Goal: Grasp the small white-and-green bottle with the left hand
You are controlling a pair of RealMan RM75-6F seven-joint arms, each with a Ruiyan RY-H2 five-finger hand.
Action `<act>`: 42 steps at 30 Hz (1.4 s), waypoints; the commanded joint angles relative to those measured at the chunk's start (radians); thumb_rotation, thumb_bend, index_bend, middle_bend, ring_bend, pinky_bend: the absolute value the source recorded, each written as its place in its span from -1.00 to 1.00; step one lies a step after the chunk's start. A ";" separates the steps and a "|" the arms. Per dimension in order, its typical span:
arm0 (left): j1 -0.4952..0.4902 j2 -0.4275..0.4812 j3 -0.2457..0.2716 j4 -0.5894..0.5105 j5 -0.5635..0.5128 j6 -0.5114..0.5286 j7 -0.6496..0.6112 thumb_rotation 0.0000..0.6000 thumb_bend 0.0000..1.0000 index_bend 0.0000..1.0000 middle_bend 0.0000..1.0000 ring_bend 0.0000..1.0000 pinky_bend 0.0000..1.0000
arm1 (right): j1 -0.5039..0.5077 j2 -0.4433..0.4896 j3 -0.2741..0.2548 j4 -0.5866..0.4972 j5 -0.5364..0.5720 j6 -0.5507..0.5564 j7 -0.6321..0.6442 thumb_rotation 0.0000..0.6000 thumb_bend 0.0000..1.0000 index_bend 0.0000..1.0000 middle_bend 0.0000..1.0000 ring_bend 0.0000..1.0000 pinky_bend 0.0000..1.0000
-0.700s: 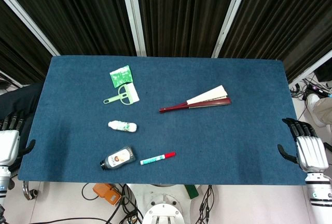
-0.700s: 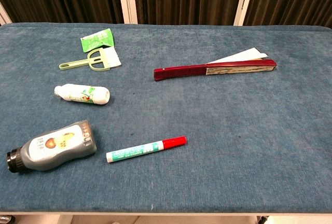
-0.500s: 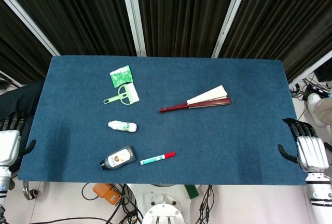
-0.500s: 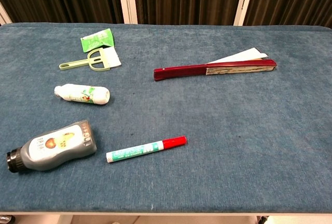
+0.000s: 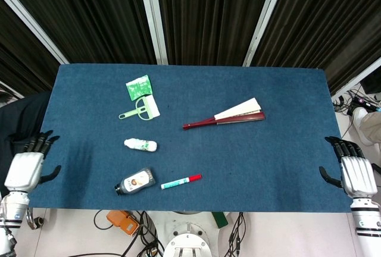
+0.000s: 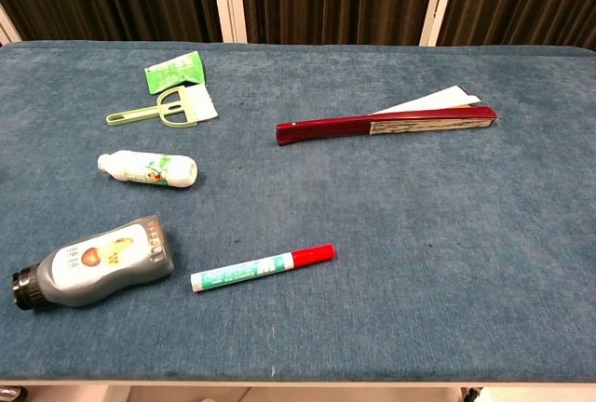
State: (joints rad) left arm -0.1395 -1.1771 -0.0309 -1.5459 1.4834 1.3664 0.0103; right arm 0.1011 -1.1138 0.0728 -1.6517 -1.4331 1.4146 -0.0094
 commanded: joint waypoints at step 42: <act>-0.454 -0.425 -0.103 0.200 -0.150 -0.435 0.167 1.00 -0.42 -0.33 -0.41 -0.84 -0.61 | 0.012 0.012 -0.001 -0.006 0.018 -0.035 -0.005 1.00 -0.16 -0.59 -0.56 -0.60 -0.66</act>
State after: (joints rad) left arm -0.5901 -1.5965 -0.1334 -1.3533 1.3292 0.9250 0.1814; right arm 0.1127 -1.1015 0.0717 -1.6576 -1.4156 1.3793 -0.0142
